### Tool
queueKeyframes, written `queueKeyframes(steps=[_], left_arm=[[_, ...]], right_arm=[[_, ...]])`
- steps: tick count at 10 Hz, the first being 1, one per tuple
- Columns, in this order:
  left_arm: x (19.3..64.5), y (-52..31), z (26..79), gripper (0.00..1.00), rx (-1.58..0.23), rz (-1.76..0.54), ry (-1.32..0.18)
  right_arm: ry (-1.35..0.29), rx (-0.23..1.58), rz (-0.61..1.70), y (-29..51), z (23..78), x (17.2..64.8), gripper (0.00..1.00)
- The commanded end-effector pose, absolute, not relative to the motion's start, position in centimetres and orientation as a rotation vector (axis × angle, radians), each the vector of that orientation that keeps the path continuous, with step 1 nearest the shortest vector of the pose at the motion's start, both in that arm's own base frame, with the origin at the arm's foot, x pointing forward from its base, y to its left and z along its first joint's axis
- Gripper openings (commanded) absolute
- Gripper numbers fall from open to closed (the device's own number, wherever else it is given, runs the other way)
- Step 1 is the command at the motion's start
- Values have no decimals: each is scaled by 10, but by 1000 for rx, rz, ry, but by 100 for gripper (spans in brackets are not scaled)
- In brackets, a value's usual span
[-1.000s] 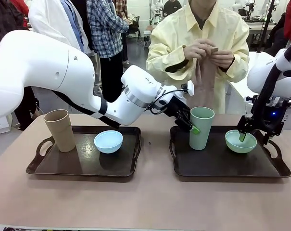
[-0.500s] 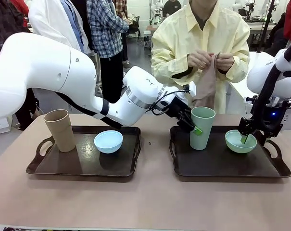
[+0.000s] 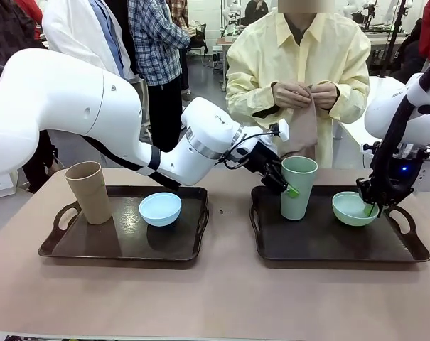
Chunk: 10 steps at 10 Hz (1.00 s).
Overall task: Set up a tray with a mat and arrange the tableware.
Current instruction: Pick up the Picnic Bowl and Reusable plastic cup from the Handle tray in front of the human's position and hold them in the air.
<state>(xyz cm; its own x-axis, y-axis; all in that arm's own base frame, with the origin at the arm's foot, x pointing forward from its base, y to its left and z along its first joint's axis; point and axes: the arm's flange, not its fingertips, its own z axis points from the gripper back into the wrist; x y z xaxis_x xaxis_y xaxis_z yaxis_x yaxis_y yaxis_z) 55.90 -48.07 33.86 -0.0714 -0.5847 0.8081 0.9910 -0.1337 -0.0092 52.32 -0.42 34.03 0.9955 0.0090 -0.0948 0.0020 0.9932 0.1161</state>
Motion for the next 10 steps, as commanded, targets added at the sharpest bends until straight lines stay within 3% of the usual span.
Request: queueKeyframes(steps=[1,2,3,4,6,10], left_arm=[[560,-480,344,28,-813,-1543,-678],[559,-479,344,0,-809,-1543,-675],[560,-478,344,28,-810,-1543,-673],[560,-478,344,0,-809,-1540,-670],[553,-479,351,0,-778,-1562,-613],[510,-461,442,0,-742,-1568,-740]], right_arm=[[105,92,-1,-6,339,525,0],[108,90,-4,-6,339,525,0],[110,87,-6,-6,339,526,0],[112,87,-7,-7,339,526,0],[109,106,6,-6,349,522,0],[-7,166,29,-10,438,472,0]])
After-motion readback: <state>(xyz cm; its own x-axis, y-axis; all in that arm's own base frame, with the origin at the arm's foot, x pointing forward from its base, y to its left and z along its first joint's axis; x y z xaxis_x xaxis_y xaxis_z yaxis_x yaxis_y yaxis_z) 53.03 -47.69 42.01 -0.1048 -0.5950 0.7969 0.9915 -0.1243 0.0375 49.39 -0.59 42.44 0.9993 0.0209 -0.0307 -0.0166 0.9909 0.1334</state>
